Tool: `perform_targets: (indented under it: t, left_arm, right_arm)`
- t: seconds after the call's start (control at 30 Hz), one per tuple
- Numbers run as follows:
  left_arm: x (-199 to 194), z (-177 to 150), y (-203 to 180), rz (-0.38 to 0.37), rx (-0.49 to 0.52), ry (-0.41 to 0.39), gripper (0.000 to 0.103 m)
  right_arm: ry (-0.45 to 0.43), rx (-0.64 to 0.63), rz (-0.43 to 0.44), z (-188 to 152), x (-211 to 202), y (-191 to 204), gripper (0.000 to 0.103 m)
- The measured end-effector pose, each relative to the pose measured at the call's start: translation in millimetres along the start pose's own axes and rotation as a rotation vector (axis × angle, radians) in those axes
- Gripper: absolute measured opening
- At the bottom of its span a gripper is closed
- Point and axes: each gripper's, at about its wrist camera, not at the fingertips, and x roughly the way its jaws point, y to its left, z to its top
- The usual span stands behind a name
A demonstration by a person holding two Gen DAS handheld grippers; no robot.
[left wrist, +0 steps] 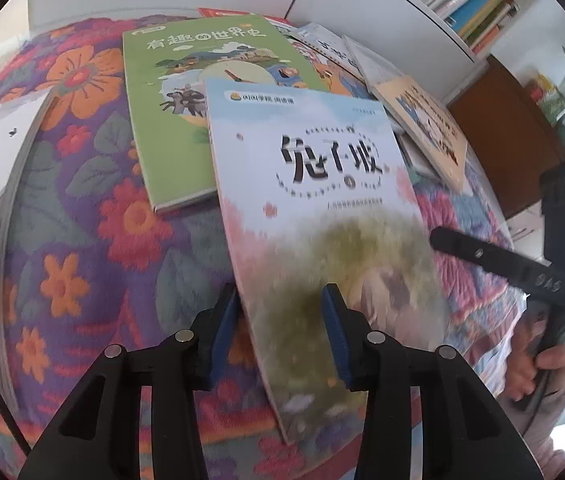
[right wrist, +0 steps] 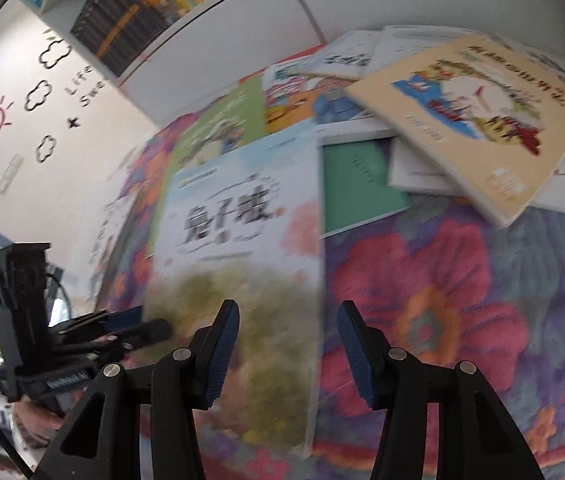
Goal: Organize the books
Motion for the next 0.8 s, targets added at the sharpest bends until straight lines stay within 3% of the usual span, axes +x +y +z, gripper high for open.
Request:
perform_targets:
  t: [0.13,0.37,0.43,0.67,0.8]
  left_arm:
    - [6.4,8.5,3.4,-0.037,-0.004,-0.002,0.039]
    - [18.4,21.8,23.2,-0.211,-0.098,-0.072,0.038]
    - [19.2,21.1,19.7,-0.192,-0.066,-0.077,0.033]
    - [21.2,19.7,10.9,-0.144,-0.021,-0.110,0.034]
    - [20.3,19.6,16.4,-0.154,-0.025,-0.112,0.034]
  right_arm:
    - [0.007,0.054,0.081,2.9,13.2,-17.6,0.051]
    - [-0.050,0.060,0.204,1.5,12.8,-30.7,0.051]
    - [-0.066,0.021,0.178,-1.2,12.0,-25.2,0.049]
    - [-0.126,-0.171,-0.060,-14.6,14.6,15.0,0.043]
    - [-0.132,-0.130,-0.029,-15.6,11.1,7.2,0.038]
